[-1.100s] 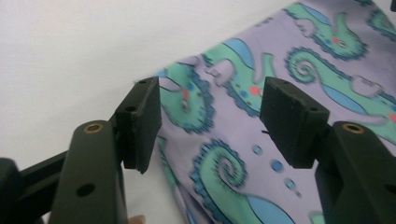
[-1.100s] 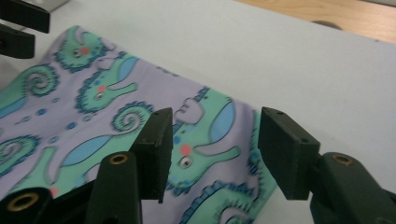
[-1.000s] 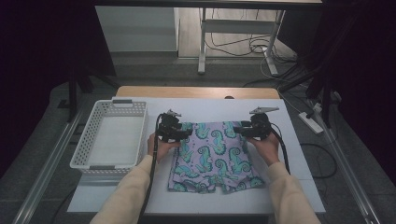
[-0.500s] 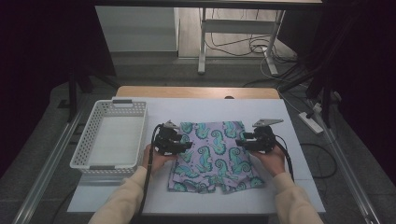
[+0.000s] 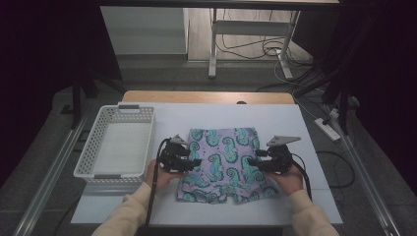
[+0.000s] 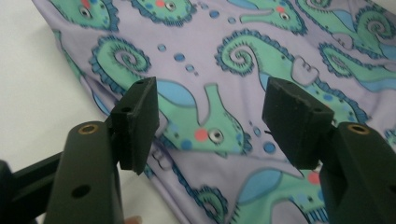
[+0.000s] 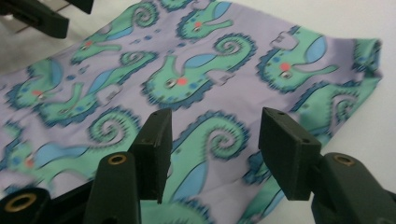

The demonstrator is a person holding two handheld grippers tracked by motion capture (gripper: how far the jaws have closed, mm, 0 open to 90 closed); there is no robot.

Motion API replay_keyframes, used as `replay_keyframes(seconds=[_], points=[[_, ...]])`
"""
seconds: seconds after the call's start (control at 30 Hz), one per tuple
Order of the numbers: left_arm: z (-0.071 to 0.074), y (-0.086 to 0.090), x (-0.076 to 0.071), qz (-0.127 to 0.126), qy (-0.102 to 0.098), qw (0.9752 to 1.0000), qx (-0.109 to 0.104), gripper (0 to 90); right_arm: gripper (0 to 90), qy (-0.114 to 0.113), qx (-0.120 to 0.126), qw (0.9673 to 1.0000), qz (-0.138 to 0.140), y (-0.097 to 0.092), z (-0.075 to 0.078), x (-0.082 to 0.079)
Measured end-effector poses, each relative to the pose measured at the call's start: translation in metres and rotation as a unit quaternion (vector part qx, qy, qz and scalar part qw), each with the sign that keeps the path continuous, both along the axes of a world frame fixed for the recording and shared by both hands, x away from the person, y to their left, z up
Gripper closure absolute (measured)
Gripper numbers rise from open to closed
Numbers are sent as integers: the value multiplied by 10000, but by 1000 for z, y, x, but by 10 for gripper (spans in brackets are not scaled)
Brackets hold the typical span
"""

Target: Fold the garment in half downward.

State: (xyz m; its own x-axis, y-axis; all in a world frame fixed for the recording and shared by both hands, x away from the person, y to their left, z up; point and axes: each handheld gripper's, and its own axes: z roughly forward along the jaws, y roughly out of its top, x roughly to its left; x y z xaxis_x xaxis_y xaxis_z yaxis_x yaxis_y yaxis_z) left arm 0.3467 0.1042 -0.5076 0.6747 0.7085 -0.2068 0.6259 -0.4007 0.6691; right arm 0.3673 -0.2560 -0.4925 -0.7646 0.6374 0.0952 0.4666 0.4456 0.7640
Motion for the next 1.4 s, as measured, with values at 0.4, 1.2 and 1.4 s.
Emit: replay_keyframes(seconds=[0.4,1.2,1.4], points=[[-5,8,-19,-44,118,9998,123,357,451,111,-233,9993,276,0,-5,-37],[-9,1,-33,-192,177,9995,183,343,891,520,-980,9897,910,3,-21,-78],[-10,1,-32,-169,165,9995,195,341,818,505,-919,9910,831,-1,-23,-80]])
